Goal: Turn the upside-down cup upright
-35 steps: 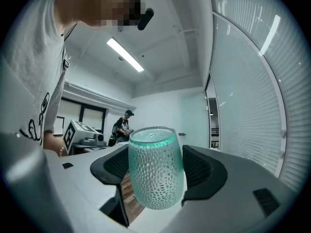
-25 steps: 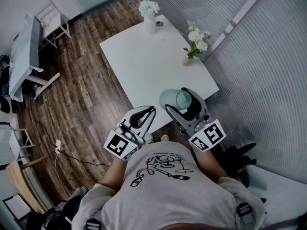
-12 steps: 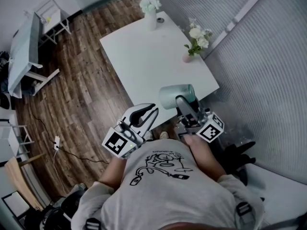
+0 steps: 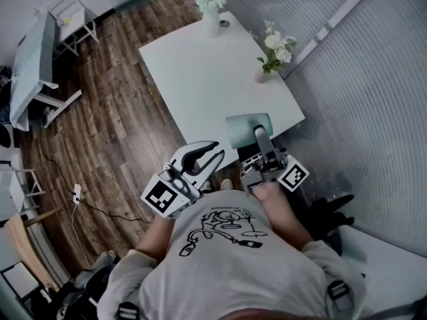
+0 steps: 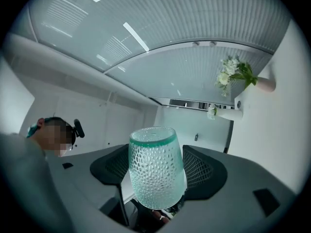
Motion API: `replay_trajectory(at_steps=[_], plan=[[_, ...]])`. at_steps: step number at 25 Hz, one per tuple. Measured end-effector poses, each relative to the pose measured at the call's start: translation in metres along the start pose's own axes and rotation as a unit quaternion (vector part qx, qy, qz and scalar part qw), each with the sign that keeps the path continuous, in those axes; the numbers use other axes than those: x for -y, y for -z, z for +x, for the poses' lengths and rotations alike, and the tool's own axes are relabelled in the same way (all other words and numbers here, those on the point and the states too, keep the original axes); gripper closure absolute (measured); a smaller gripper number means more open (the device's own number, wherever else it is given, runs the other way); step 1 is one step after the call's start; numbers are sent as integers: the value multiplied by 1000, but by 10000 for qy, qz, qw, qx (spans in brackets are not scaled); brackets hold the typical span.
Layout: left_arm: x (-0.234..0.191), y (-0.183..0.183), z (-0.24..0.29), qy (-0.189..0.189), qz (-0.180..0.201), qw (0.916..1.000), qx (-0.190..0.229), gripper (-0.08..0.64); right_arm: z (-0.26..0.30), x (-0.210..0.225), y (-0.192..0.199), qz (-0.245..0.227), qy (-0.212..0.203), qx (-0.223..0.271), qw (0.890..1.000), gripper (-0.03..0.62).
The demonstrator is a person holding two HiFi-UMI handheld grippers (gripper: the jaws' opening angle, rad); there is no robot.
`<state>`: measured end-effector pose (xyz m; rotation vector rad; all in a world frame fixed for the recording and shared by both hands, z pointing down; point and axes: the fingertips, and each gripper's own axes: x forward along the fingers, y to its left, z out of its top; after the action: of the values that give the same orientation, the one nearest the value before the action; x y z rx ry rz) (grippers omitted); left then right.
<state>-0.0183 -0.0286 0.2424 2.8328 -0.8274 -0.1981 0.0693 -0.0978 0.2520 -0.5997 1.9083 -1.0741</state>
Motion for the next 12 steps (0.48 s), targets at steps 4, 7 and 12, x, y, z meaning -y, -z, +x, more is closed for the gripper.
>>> replay_trajectory(at_steps=[4, 7, 12], plan=[[6, 1, -1, 51, 22, 10000, -56, 483, -4, 1, 2, 341, -29, 124, 9993, 252], [11, 4, 0, 107, 33, 9999, -123, 476, -6, 0, 4, 401, -44, 124, 9991, 252], [22, 7, 5, 265, 63, 9994, -203, 460, -12, -6, 11, 438, -110, 96, 9989, 252]])
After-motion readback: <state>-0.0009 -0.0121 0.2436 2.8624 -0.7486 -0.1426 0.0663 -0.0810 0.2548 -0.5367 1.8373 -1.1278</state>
